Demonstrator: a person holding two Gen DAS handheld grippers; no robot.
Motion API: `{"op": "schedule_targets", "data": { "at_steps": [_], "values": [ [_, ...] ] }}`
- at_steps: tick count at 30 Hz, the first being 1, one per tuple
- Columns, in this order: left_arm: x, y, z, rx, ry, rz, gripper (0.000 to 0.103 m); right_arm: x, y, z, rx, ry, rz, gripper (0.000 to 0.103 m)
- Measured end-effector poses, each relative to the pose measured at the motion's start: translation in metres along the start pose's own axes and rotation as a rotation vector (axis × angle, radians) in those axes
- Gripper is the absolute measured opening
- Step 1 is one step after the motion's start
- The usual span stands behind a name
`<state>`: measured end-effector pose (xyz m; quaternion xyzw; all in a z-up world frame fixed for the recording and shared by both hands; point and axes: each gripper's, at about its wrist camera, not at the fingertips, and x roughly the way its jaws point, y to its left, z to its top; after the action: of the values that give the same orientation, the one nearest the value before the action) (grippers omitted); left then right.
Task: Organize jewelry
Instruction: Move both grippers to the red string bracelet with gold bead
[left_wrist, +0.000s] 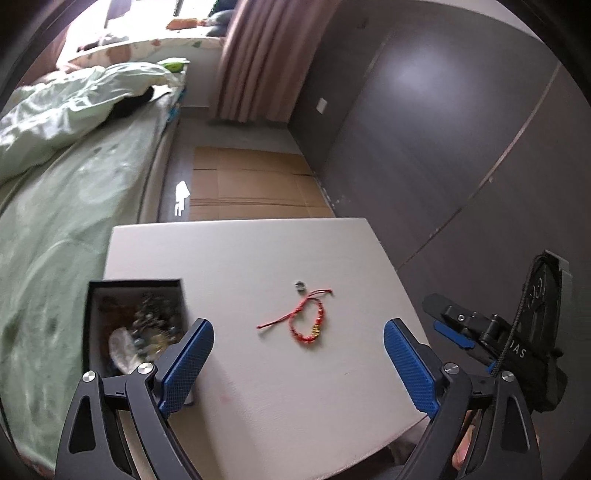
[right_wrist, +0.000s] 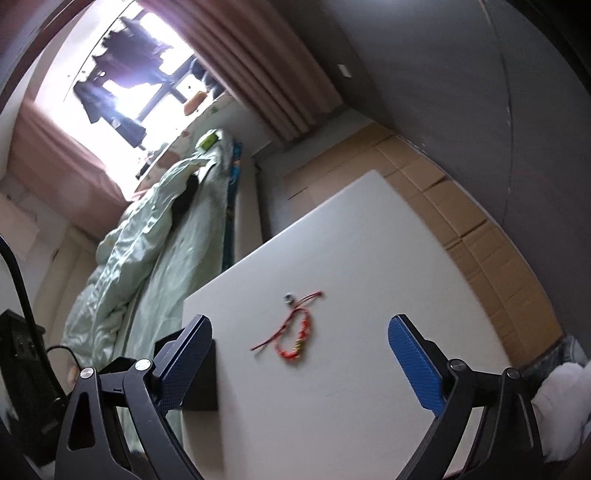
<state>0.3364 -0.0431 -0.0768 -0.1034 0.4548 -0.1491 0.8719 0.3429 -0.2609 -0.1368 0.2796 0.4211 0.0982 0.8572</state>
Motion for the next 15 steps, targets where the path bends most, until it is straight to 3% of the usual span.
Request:
{"op": "schedule_targets", "data": {
  "at_steps": [9,13,15],
  "values": [
    [0.056,-0.014,0.007,0.069,0.086,-0.021,0.091,0.004,-0.032,0.007,0.067,0.03,0.013,0.097],
    [0.08,-0.012,0.007,0.072,0.121,-0.02,0.073,0.003,-0.046,0.009,0.1,0.04,-0.001,0.097],
    [0.094,-0.014,0.007,0.086,0.142,-0.01,0.069,0.003,-0.05,0.01,0.109,0.042,-0.004,0.097]
  ]
}}
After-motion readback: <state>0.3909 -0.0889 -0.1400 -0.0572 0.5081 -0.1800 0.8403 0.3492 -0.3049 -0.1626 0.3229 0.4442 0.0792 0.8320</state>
